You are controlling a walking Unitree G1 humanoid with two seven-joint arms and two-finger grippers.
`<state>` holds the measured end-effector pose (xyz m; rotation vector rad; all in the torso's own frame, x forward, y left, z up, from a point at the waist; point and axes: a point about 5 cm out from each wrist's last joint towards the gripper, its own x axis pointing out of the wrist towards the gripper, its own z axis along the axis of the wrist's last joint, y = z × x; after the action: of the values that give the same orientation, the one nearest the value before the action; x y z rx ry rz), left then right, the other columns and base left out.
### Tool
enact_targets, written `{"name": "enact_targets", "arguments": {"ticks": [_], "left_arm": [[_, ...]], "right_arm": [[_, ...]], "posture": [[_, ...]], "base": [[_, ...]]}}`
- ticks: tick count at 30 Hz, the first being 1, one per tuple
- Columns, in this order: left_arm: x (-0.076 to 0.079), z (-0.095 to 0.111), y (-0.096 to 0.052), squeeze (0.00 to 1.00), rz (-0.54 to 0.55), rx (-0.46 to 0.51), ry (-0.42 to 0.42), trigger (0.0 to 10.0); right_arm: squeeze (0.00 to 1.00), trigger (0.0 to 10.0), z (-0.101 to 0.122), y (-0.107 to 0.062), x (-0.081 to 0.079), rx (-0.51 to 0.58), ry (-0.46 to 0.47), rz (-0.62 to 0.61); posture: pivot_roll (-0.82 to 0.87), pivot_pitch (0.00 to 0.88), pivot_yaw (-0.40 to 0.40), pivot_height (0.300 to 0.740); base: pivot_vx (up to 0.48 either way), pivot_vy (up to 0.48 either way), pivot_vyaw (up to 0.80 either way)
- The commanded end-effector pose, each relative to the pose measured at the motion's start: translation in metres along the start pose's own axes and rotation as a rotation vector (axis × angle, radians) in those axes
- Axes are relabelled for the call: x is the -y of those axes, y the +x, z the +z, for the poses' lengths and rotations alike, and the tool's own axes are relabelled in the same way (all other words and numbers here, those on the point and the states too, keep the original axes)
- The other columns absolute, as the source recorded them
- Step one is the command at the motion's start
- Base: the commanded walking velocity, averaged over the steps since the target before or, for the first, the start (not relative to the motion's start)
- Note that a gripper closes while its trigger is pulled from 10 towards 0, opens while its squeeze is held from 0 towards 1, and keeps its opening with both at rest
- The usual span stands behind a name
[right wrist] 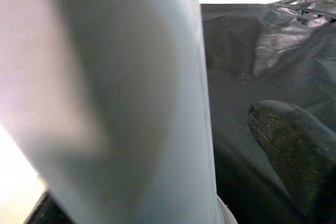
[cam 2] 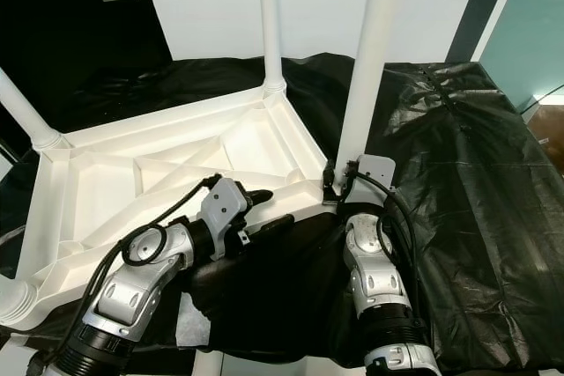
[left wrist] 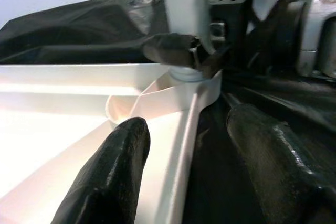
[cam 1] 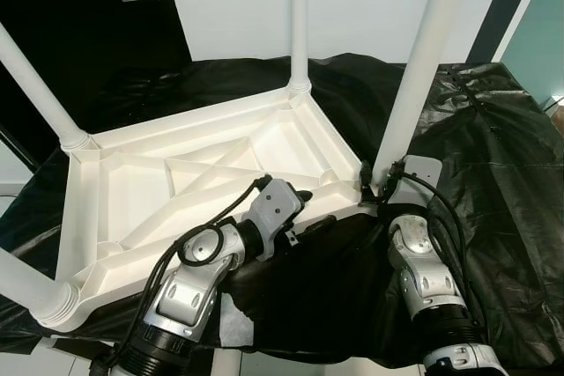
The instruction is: Building children table
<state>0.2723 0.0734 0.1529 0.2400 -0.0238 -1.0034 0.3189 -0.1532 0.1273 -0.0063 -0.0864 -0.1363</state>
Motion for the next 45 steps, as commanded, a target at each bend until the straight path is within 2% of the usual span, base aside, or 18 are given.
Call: {"name": "enact_targets", "arguments": {"ticks": [1,2,3,5,6,10,11,15,19,21,26,30,32,33,34,36,38,45], "left_arm": [[-0.003,0.000,-0.003,0.00,0.028,-0.003,-0.016,10.0],[-0.004,0.000,-0.006,0.90,0.029,0.000,-0.045,10.0],[-0.004,-0.001,-0.008,1.00,0.028,0.001,-0.068,10.0],[-0.004,-0.004,-0.010,1.00,0.023,-0.007,-0.084,10.0],[-0.004,-0.007,-0.013,1.00,0.024,-0.022,-0.084,10.0],[-0.006,-0.010,-0.019,1.00,0.027,-0.051,-0.074,10.0],[-0.008,-0.014,-0.028,0.00,0.018,-0.088,-0.055,10.0],[-0.010,-0.017,-0.039,0.00,0.008,-0.122,-0.048,10.0],[-0.024,-0.025,-0.075,0.00,-0.013,-0.238,-0.020,10.0],[-0.024,-0.025,-0.075,0.00,-0.013,-0.238,-0.020,10.0],[-0.041,-0.036,-0.113,0.00,0.008,-0.372,-0.008,10.0],[-0.039,-0.037,-0.125,0.00,-0.027,-0.403,-0.024,10.0],[-0.035,-0.036,-0.130,0.00,-0.052,-0.417,-0.041,5.1],[-0.035,-0.036,-0.130,0.00,-0.052,-0.417,-0.041,5.1],[-0.033,-0.037,-0.131,0.00,-0.052,-0.428,-0.054,4.1],[-0.032,-0.038,-0.131,0.00,-0.050,-0.432,-0.061,4.1],[-0.029,-0.040,-0.129,0.00,-0.058,-0.438,-0.064,0.0],[-0.024,-0.048,-0.123,0.00,-0.065,-0.479,-0.044,0.0]], "right_arm": [[1.00,10.0,0.001,0.000,0.006,0.003,0.009,-0.018],[1.00,10.0,0.003,0.000,0.008,0.010,0.006,-0.019],[1.00,10.0,0.004,0.000,0.009,0.015,0.003,-0.021],[0.95,10.0,0.004,0.000,0.010,0.016,0.004,-0.019],[0.04,10.0,0.004,0.000,0.010,0.018,0.005,-0.017],[0.00,10.0,0.004,-0.001,0.010,0.021,0.006,-0.014],[0.00,10.0,0.004,-0.001,0.011,0.021,0.000,-0.014],[0.00,10.0,0.004,-0.002,0.012,0.020,0.001,-0.018],[0.00,10.0,0.002,-0.004,0.015,0.015,-0.002,-0.029],[0.00,10.0,0.002,-0.004,0.015,0.015,-0.002,-0.029],[0.00,10.0,-0.001,-0.006,0.018,0.004,-0.011,-0.043],[0.00,10.0,-0.002,-0.007,0.021,-0.003,-0.017,-0.053],[0.00,10.0,-0.002,-0.007,0.021,-0.005,-0.017,-0.058],[0.00,10.0,-0.002,-0.007,0.021,-0.005,-0.017,-0.058],[0.00,10.0,-0.002,-0.008,0.021,-0.002,-0.012,-0.059],[0.00,10.0,-0.001,-0.008,0.021,-0.001,-0.012,-0.058],[0.00,10.0,0.001,-0.009,0.023,0.016,0.000,-0.067],[0.00,10.0,0.019,-0.012,0.027,0.110,0.061,-0.068]], "posture": [[-0.04,0.032,0.036,0.740],[-0.03,0.032,0.031,0.740],[-0.03,0.032,0.030,0.740],[-0.03,0.031,0.027,0.740],[-0.03,0.029,0.027,0.740],[-0.03,0.028,0.027,0.740],[-0.02,0.026,0.024,0.740],[-0.02,0.023,0.026,0.740],[-0.01,0.018,0.032,0.740],[-0.01,0.018,0.032,0.740],[-0.01,0.016,0.043,0.740],[-0.01,0.016,0.046,0.740],[-0.01,0.020,0.045,0.740],[-0.01,0.020,0.045,0.740],[0.00,0.025,0.044,0.740],[0.00,0.025,0.044,0.740],[-0.01,0.030,0.042,0.740],[-0.01,0.039,0.047,0.740]], "base": [[0.000,0.000,0.00],[0.000,0.000,0.00],[0.000,0.000,0.00],[0.000,0.000,0.00],[0.000,0.000,0.00],[0.000,0.000,0.00],[0.000,0.000,0.00],[0.000,0.000,0.00],[0.000,0.000,0.00],[0.000,0.000,0.00],[0.000,0.000,0.00],[0.000,0.000,0.00],[0.000,0.000,0.00],[0.000,0.000,0.00],[0.000,0.000,0.00],[0.000,0.000,0.00],[0.000,0.000,0.00],[0.000,0.000,0.00]]}}
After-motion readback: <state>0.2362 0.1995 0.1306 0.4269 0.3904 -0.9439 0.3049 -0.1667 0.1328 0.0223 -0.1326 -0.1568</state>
